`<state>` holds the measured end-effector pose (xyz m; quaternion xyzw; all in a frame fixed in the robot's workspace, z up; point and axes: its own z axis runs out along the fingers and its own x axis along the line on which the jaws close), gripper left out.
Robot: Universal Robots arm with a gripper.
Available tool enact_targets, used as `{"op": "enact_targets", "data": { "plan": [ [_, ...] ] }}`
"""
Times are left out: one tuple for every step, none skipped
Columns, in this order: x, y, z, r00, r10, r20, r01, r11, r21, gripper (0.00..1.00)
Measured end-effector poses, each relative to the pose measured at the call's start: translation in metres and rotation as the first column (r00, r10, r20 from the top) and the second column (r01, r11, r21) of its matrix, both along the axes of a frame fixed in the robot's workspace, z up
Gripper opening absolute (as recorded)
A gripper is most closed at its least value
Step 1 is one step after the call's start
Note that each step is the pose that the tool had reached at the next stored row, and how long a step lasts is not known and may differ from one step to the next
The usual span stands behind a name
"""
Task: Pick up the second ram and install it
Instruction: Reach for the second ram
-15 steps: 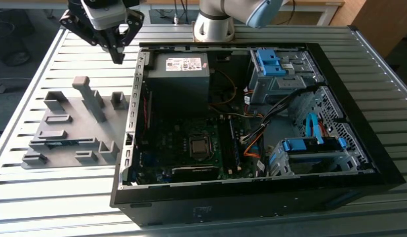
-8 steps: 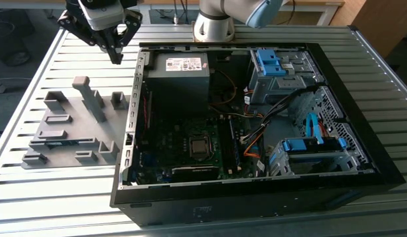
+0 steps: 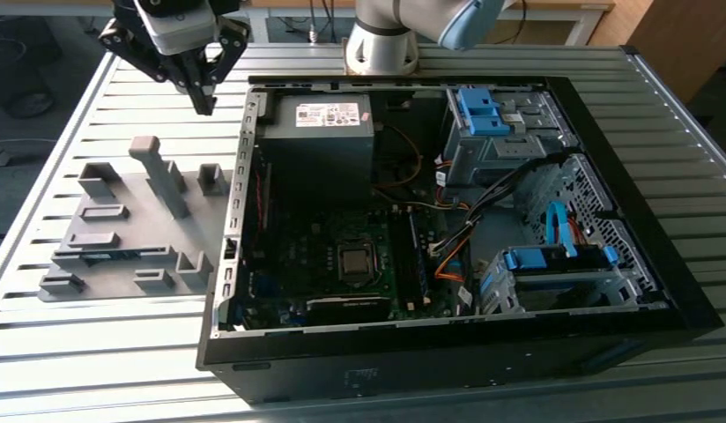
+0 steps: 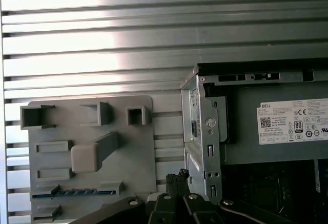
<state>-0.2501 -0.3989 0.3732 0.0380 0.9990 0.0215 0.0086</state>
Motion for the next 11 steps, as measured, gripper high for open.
{"op": "enact_targets", "data": {
  "plan": [
    [-0.0004,0.0,-0.0001,1.0,0.0,-0.0001,0.0,1.0,0.0,0.11],
    [-0.0008,0.0,-0.0002,1.0,0.0,0.0,0.0,1.0,0.0001,0.11],
    [-0.0012,0.0,-0.0003,1.0,0.0,-0.0002,0.0,1.0,0.0,0.11],
    [-0.0016,0.0,-0.0003,1.0,0.0,-0.0004,0.0,1.0,0.0,0.11],
    [-0.002,0.0,-0.0004,1.0,0.0,-0.0004,0.0,1.0,0.0,0.11],
    [-0.0024,0.0,-0.0005,1.0,0.0,-0.0005,0.0,1.0,0.0,0.11],
    [-0.0027,0.0,-0.0006,1.0,0.0,-0.0006,0.0,1.0,0.0,0.11],
    [-0.0032,0.0,-0.0007,1.0,0.0,-0.0007,0.0,1.0,0.0,0.11],
    [-0.0036,0.0,-0.0008,1.0,0.0,-0.0007,0.0,1.0,0.0001,0.11],
    [-0.004,0.0,-0.0008,1.0,0.0,-0.0009,0.0,1.0,0.0,0.11],
    [-0.0043,0.0,-0.0009,1.0,0.0,-0.0009,0.0,1.0,0.0,0.11]
  ]
}}
